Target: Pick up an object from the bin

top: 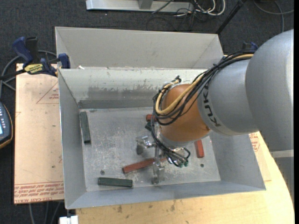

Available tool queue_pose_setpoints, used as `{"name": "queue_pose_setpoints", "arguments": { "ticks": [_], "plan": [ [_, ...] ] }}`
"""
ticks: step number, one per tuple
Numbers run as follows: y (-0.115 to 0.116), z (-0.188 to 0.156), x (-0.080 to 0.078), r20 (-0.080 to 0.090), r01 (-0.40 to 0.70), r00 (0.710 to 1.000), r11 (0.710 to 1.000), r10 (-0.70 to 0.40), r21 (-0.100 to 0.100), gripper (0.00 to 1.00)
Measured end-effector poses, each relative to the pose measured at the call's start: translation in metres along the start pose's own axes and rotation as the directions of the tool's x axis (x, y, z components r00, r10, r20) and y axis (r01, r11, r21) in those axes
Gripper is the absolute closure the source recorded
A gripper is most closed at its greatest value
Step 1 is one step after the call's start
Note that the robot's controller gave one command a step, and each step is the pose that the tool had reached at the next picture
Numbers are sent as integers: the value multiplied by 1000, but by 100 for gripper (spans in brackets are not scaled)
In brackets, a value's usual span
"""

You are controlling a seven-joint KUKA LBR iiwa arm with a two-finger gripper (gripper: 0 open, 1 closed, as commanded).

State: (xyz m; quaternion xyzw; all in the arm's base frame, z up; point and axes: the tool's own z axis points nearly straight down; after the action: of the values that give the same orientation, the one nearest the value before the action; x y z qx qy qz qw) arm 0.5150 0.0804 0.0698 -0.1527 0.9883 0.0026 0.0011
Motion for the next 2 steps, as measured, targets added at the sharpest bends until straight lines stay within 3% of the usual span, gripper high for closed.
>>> {"name": "queue_pose_setpoints", "arguments": {
  "ticks": [1,2],
  "plan": [
    [-4,-1,1,-1,-5,1000,1000,5,4,100],
    [-9,-151,-33,10,-19,1000,1000,19,6,100]
  ]
}}
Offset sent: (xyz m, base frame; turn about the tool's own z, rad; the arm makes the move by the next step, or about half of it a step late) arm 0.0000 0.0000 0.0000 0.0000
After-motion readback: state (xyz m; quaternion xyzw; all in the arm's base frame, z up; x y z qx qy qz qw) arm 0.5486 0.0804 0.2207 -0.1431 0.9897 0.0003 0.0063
